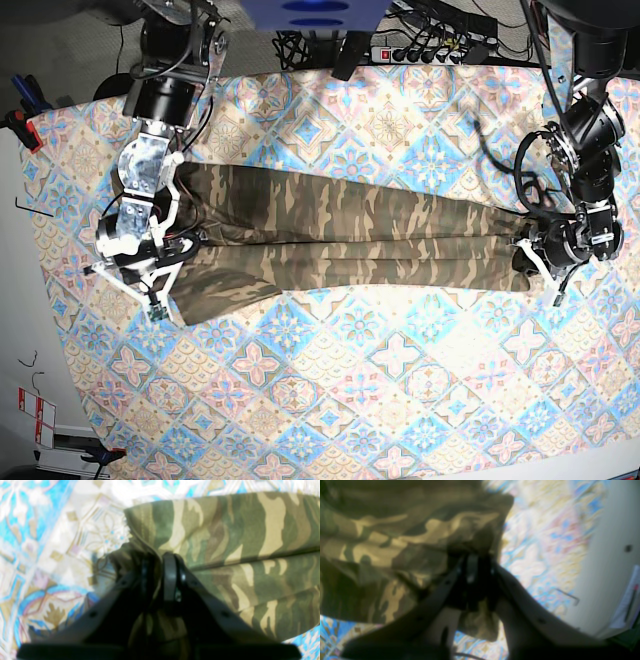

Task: Fold the T-shirt properly
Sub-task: 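Straighten the folded strip with the right gripper while the left holds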

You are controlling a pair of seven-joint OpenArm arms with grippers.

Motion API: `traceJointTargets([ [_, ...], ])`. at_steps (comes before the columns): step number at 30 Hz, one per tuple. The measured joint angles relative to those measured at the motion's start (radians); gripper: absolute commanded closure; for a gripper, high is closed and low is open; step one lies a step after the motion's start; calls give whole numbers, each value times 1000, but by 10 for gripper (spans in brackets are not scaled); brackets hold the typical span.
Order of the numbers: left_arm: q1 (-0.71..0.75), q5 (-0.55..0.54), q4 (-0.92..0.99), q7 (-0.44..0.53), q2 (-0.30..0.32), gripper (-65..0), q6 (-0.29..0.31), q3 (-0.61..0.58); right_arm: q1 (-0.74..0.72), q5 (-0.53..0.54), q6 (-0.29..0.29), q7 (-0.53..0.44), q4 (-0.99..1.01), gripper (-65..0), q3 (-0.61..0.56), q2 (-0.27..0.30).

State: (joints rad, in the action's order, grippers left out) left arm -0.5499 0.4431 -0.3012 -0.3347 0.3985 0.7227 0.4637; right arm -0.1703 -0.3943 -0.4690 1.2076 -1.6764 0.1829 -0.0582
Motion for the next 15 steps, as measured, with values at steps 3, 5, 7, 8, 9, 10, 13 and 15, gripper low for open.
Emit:
traceJointTargets([
  [3, -1, 0, 0, 0, -3, -68, -1, -13, 34, 2, 1, 25, -20, -45, -1, 0],
  [5, -1, 0, 0, 0, -4, -68, -5, -13, 65, 2, 1, 35, -13, -45, 1, 0],
  [7, -1, 0, 0, 1, -5, -68, -8, -13, 83, 0, 1, 30, 11, -45, 5, 0],
  [8, -1, 0, 0, 0, -5, -68, -7, -13, 88, -3, 2, 31, 23, -45, 6, 0],
  [9, -1, 0, 0, 0, -5, -68, -7, -13, 91, -5, 2, 32, 35, -45, 7, 0],
  [10, -1, 0, 0, 0, -5, -68, -7, -13, 94, -11, 2, 31, 48, -45, 7, 1],
  [13, -1, 0, 0, 1, -5, -68, -8, -13, 98, -16, 5, 23, 134, -46, 14, 5],
  [15, -1, 0, 0, 1, -5, -73, -8, -13, 96, -24, 9, 24, 217, -48, 39, 6],
])
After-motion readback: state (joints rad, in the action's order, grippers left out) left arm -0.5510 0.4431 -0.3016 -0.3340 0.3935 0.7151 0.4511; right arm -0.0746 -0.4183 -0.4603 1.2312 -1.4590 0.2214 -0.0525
